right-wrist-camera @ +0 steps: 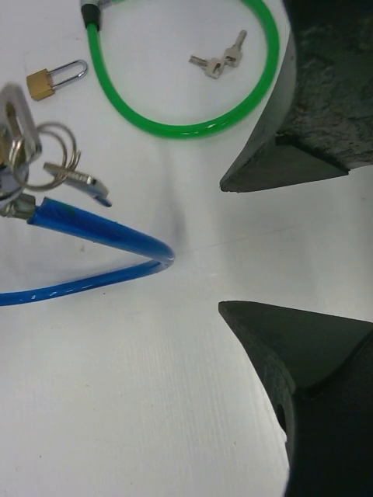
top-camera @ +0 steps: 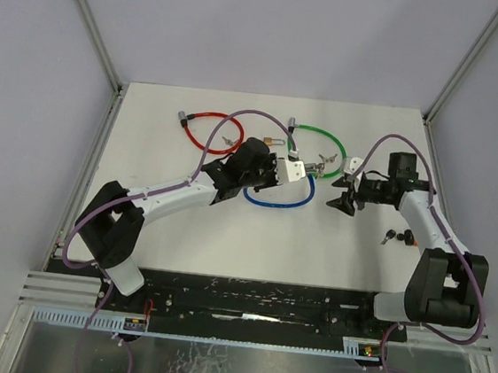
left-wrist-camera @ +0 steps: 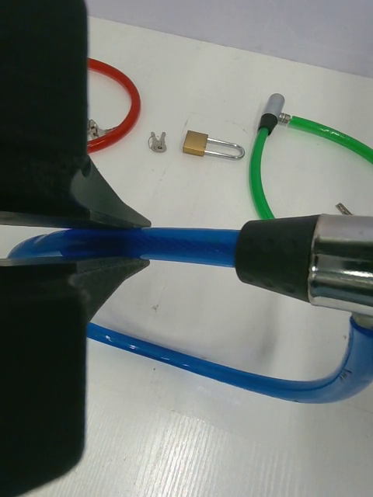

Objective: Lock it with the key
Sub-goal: Lock the lock at the center of the board.

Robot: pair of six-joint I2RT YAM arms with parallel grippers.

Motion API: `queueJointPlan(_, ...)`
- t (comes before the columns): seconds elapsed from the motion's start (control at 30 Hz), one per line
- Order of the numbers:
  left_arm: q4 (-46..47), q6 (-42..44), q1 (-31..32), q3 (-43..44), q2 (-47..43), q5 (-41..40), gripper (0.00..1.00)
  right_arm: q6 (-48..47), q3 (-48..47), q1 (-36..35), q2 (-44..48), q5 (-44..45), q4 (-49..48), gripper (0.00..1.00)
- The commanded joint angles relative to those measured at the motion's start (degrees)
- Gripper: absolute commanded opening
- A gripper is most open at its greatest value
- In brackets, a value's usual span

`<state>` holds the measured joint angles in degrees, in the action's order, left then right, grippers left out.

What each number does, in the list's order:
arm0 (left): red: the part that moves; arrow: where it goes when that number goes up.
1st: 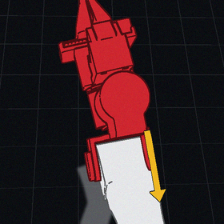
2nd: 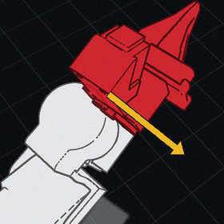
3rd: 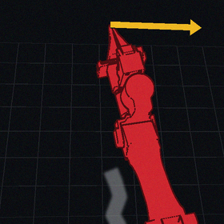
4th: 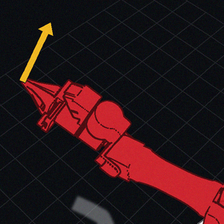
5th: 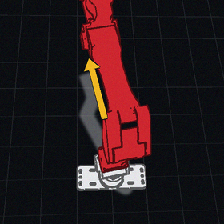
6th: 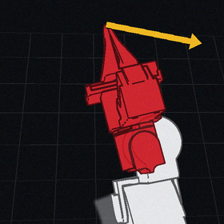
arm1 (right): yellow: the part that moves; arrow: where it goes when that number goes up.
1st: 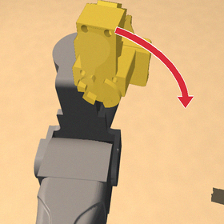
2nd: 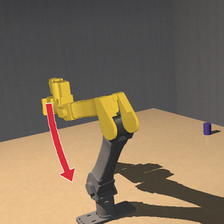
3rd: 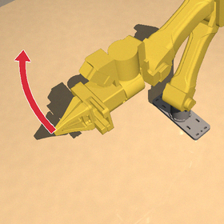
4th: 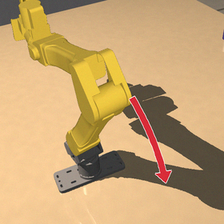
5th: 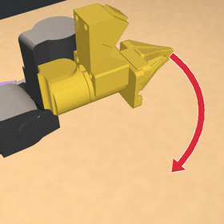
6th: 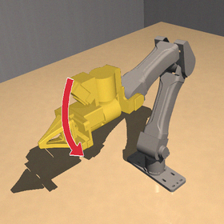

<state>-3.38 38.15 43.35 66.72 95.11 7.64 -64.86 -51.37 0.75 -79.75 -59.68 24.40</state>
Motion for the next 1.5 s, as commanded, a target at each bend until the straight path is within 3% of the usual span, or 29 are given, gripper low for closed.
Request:
queueJointPlan(0.0, -2.73, -0.73, -0.04, 0.64, 0.71, 1.37, 0.0, -10.63, -10.22, 3.76, 1.15, -2.72, 23.37, 0.64)
queueJointPlan(0.23, -2.69, -0.41, -0.06, 0.59, 0.45, 1.28, 0.0, 6.46, -20.52, 4.17, -1.71, -8.97, 26.27, 0.61)
queueJointPlan(0.33, -2.73, -0.33, -0.1, 0.68, 0.43, 1.48, 0.0, 19.7, -22.89, 4.18, -2.59, -10.78, 21.18, 0.59)
queueJointPlan(0.7, -2.7, -0.16, -0.02, 1.29, 0.66, 1.77, 0.0, 47.77, -20.23, 3.93, -2.88, -12.55, 1.14, 0.44)
queueJointPlan(0.93, -2.78, -0.14, 0.08, 1.35, 0.78, 1.81, 0.0, 47.67, -20.15, 1.27, -3.63, -9.26, 0.07, 0.42)
queueJointPlan(1.1, -2.95, -0.06, 0.07, 1.37, 0.58, 1.8, 0.0, 48.03, -21.51, 0.49, -5.04, -8.39, 0.24, 0.31)
queueJointPlan(1.47, -3.19, 0.1, 0.27, 1.68, 0.77, 1.79, 0.0, 48.03, -22.25, -1.46, -5.95, -3.58, 0.11, 0.26)
